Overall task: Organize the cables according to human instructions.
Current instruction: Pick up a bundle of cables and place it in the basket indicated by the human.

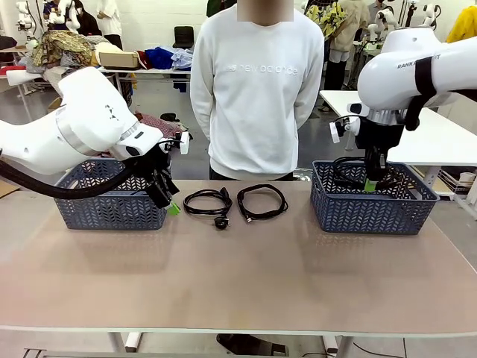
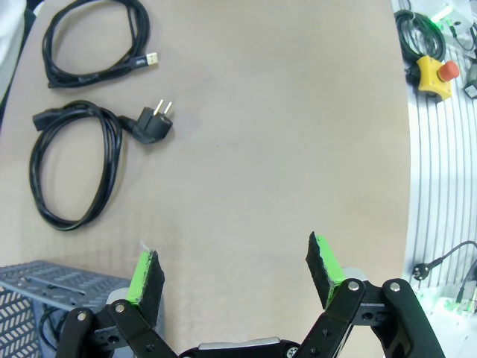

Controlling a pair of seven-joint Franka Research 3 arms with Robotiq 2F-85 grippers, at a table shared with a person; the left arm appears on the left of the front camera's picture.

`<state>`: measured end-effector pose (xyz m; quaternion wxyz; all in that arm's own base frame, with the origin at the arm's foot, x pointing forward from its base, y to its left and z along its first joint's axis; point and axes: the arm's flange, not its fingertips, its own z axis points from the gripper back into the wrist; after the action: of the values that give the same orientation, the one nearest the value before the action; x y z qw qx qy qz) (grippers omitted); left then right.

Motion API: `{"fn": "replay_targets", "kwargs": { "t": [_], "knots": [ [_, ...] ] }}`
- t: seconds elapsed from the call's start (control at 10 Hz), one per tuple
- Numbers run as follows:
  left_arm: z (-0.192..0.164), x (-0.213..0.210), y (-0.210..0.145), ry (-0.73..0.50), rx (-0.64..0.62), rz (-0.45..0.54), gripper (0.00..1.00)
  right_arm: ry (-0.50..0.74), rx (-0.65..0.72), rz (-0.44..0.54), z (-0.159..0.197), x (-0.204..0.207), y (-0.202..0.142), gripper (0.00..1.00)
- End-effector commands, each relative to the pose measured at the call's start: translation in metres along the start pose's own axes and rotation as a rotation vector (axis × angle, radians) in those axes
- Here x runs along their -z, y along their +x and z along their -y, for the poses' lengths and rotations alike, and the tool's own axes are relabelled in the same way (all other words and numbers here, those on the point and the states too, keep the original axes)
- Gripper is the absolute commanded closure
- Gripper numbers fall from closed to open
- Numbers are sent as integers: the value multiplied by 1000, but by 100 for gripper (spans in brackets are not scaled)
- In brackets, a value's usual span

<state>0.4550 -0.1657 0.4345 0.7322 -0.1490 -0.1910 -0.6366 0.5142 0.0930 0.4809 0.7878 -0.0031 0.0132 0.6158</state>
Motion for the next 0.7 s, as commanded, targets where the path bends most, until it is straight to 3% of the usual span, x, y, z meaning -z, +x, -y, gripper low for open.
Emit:
{"fn": "replay_targets", "kwargs": {
  "t": [0.0, 0.6],
  "knots": [
    [-1, -1, 0, 1, -1, 1, 0, -23, -27, -3, 24, -1, -1, 88],
    [-1, -1, 0, 1, -1, 1, 0, -43, -86, 22, 69, 20, -5, 88]
  ]
}}
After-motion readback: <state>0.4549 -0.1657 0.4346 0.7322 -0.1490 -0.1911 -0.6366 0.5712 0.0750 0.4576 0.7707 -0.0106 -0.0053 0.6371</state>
